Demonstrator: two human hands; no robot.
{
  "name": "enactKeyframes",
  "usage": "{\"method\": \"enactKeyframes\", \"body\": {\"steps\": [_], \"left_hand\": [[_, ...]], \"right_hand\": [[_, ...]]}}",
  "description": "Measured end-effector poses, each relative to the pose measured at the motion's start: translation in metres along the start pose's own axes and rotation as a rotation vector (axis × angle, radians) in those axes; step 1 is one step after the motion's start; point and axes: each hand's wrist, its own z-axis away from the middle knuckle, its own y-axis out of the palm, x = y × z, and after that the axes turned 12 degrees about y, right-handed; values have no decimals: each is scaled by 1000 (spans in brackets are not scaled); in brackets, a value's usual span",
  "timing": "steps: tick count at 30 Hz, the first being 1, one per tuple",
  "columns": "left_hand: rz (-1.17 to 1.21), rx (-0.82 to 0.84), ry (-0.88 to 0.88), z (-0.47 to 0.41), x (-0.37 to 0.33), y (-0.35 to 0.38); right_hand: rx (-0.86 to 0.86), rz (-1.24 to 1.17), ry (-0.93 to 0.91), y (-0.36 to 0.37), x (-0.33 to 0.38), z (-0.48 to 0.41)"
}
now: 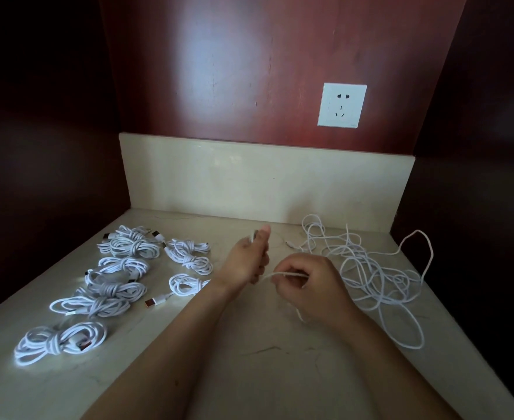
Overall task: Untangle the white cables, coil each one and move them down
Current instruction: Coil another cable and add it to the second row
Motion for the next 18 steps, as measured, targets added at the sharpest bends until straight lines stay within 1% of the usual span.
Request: {"method": "enactKeyframes", "body": {"steps": [2,3,6,9,12,14,18], "left_hand": [[-73,141,-21,4,-2,4],[-67,205,-43,6,-2,5],[54,366,-136,9,-1,7],[79,478,-141,10,0,10],[112,501,-150,13,-5,12],[99,485,-141,13,-6,12],[53,383,-130,11,-4,9]], "right_hand": [[-81,-83,17,-2,-3,-2],[-119,-118,31,-3,-4,-3],[-244,-223,96,-7,-7,-8],[-290,-364,131,-14,-12,-12],[-272,-404,160,-17,-14,-13],[-252,-364,188,-17,-12,-13],[-255,-265,204,-12,-13,-11]]}}
